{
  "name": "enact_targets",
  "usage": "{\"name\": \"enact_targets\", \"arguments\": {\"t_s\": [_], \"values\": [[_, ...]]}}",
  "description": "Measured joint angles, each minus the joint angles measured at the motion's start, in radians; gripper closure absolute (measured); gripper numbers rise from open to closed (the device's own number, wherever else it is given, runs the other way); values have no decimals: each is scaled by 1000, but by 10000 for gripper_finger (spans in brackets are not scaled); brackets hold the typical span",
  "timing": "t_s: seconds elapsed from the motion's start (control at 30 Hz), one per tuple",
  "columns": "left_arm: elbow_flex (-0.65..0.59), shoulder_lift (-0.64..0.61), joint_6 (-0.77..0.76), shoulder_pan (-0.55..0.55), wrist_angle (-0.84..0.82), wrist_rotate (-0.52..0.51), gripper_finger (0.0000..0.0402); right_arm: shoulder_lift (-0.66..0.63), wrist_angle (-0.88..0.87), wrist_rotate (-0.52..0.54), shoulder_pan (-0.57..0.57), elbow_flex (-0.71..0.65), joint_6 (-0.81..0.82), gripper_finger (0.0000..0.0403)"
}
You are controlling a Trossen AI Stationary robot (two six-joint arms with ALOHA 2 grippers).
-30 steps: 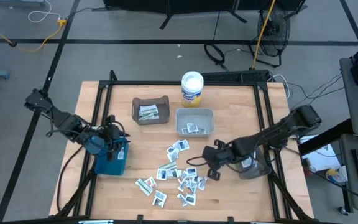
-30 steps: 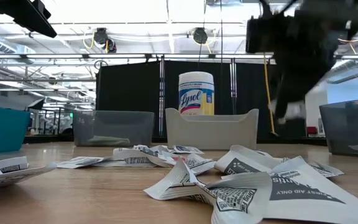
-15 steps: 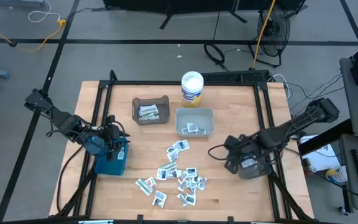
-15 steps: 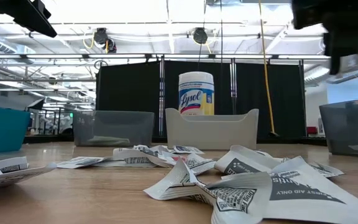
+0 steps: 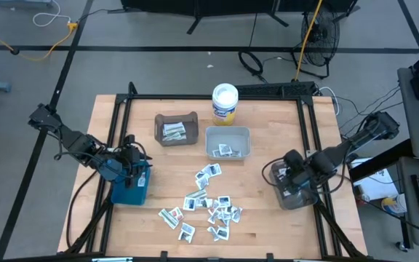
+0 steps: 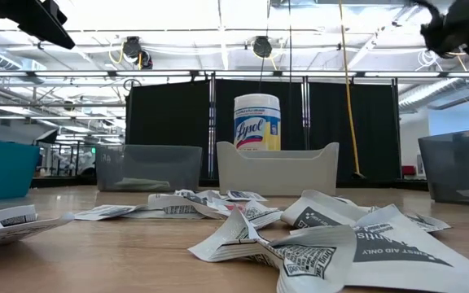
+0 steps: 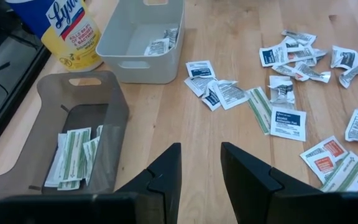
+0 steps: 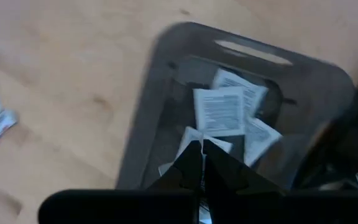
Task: Pick & Place First Aid Supplies
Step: Put the blue alcohol pad into the bottom black bin, then put the gray towelette pack into the gray bin
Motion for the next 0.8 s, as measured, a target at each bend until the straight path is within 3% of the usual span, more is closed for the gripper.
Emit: {"name": "enact_targets", "arguments": {"t_s": [0.2, 0.43, 0.8], "values": [[0, 0, 0, 0, 0, -5, 284, 1, 53, -3, 0, -96, 122, 397], [0, 0, 0, 0, 0, -5, 284, 0, 214, -3, -1, -207, 142, 397], [0, 0, 3, 0, 1, -5, 284, 0, 230, -3, -1, -227, 140, 312]]}}
